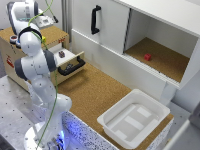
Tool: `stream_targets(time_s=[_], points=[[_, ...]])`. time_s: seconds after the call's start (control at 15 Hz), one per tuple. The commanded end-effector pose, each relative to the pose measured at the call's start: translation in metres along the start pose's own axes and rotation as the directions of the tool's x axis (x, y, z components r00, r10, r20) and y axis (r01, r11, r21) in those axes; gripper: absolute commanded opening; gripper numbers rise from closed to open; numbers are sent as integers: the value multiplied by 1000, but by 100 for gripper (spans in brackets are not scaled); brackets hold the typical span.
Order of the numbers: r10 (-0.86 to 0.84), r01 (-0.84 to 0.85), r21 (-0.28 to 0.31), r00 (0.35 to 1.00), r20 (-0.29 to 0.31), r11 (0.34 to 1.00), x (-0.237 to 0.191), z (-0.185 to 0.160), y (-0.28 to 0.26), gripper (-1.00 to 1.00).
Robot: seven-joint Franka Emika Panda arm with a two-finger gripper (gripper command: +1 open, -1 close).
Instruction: Turn on the green light lamp
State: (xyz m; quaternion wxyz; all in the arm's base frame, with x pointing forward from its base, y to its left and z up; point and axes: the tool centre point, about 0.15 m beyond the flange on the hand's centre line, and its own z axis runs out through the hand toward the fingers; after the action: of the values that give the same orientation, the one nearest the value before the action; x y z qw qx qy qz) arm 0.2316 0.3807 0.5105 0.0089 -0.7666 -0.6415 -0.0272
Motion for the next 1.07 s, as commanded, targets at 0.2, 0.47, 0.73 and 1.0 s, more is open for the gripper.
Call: stream_targets(time_s=[0.2, 0.47, 0.73, 1.0], points=[[-151, 154, 17, 984, -95, 988, -69, 71, 71, 100], [-263, 263, -18, 958, -111, 965, -50, 114, 79, 100], [-232, 229, -33, 967, -102, 973, -24, 149, 84, 100], [-157, 153, -59, 984, -88, 987, -10, 177, 102, 100]])
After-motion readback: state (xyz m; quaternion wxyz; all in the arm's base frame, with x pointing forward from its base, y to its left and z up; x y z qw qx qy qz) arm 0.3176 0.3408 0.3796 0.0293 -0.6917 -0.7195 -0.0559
